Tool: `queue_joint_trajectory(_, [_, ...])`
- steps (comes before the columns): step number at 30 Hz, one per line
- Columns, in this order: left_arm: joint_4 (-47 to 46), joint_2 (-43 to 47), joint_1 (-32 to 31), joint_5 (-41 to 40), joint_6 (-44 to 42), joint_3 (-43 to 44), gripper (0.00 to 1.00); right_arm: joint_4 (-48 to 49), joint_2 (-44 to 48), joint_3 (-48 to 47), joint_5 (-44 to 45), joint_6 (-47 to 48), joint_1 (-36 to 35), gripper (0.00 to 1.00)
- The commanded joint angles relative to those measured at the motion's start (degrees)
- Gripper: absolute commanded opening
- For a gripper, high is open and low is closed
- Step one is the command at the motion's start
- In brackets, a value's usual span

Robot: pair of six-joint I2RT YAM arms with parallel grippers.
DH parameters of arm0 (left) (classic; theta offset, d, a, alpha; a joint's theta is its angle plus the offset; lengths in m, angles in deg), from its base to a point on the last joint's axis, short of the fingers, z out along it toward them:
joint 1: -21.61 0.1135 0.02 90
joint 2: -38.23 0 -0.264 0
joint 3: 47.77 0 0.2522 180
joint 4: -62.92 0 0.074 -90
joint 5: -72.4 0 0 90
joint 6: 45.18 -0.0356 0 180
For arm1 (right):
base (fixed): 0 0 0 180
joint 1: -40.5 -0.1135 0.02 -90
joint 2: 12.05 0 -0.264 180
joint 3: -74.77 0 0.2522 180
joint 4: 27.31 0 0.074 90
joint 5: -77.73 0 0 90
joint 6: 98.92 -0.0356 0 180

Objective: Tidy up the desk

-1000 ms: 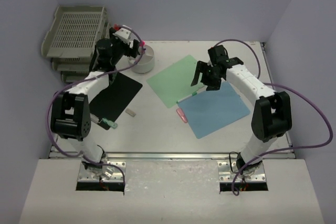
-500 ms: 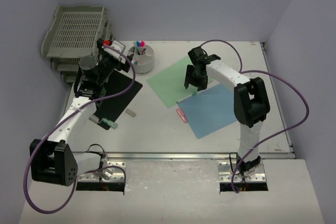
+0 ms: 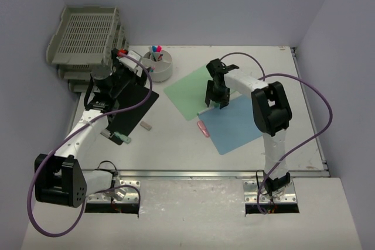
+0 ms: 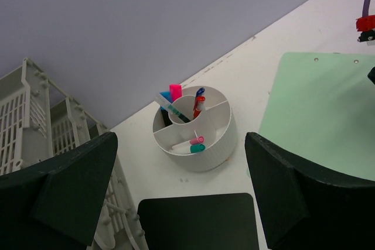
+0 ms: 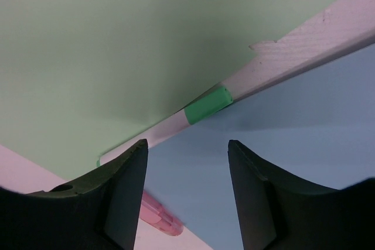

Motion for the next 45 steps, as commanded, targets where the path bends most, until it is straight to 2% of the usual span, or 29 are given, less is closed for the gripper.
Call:
queue_joint_trajectory(1, [-3.2, 0.6, 0.2, 1.1, 0.0, -0.6, 0.88, -0.1, -2.4, -2.3, -0.8, -1.7, -0.3, 0.54])
queue_joint_trajectory(10, [-3.7, -0.2, 0.2, 1.0, 0.3, -1.2, 0.88, 1.1, -6.7, -6.2, -6.1, -1.0, -0.3, 0.22])
queue_joint_trajectory(12, [-3.8, -0.3, 0.2, 0.9, 0.2, -1.3, 0.88, 1.2, -7.2, -6.9, -8.2, -1.1, -0.3, 0.08])
queue_joint_trajectory(14, [-3.8, -0.3, 0.2, 0.9, 0.2, -1.4, 0.88, 1.3, -7.0, -7.4, -9.4, -1.0, -0.4, 0.01])
queue_joint_trajectory(19, [-3.4, -0.3, 0.2, 0.9, 1.4, -0.9, 0.88, 3.6, -3.8, -7.4, -14.5, -0.2, -0.3, 0.0])
queue_joint_trajectory(21, [-0.8, -0.1, 0.2, 1.3, 3.5, 1.3, 0.88, 5.5, -1.1, -7.0, -19.5, 1.8, -0.2, 0.0])
queue_joint_trajectory(25, [6.0, 0.5, 0.2, 8.2, 10.7, 5.2, 0.86, 11.6, 4.8, -4.6, -27.8, 7.5, -0.2, 0.0])
queue_joint_trajectory(27, [8.7, 0.9, 0.2, 15.3, 16.6, 6.4, 0.85, 16.0, 8.0, -2.4, -32.5, 11.3, -0.1, 0.0])
queue_joint_trajectory(28, [8.9, 1.1, 0.2, 20.2, 22.6, 6.4, 0.85, 19.5, 9.3, -1.6, -38.3, 13.5, -0.2, 0.0])
queue_joint_trajectory(29, [8.9, 1.2, 0.2, 20.6, 23.0, 6.3, 0.84, 19.8, 10.8, -0.7, -39.9, 15.7, -0.2, 0.0])
queue_joint_trajectory(31, [7.3, 0.9, 0.2, 24.7, 35.0, 5.4, 0.84, 27.5, 16.7, 5.7, -41.8, 20.3, -0.3, 0.0])
queue_joint_trajectory(34, [6.3, 0.6, 0.2, 25.5, 43.3, 4.3, 0.82, 38.5, 22.9, 13.4, -42.6, 23.3, -0.3, 0.0])
queue_joint_trajectory(37, [5.4, 0.5, 0.1, 25.4, 46.3, 3.7, 0.8, 42.6, 26.5, 18.5, -45.1, 25.1, -0.6, 0.0])
queue_joint_trajectory(45, [4.8, -0.3, -5.0, 24.7, 47.5, 3.3, 0.76, 45.9, 27.4, 20.1, -50.8, 23.6, -2.7, 0.0])
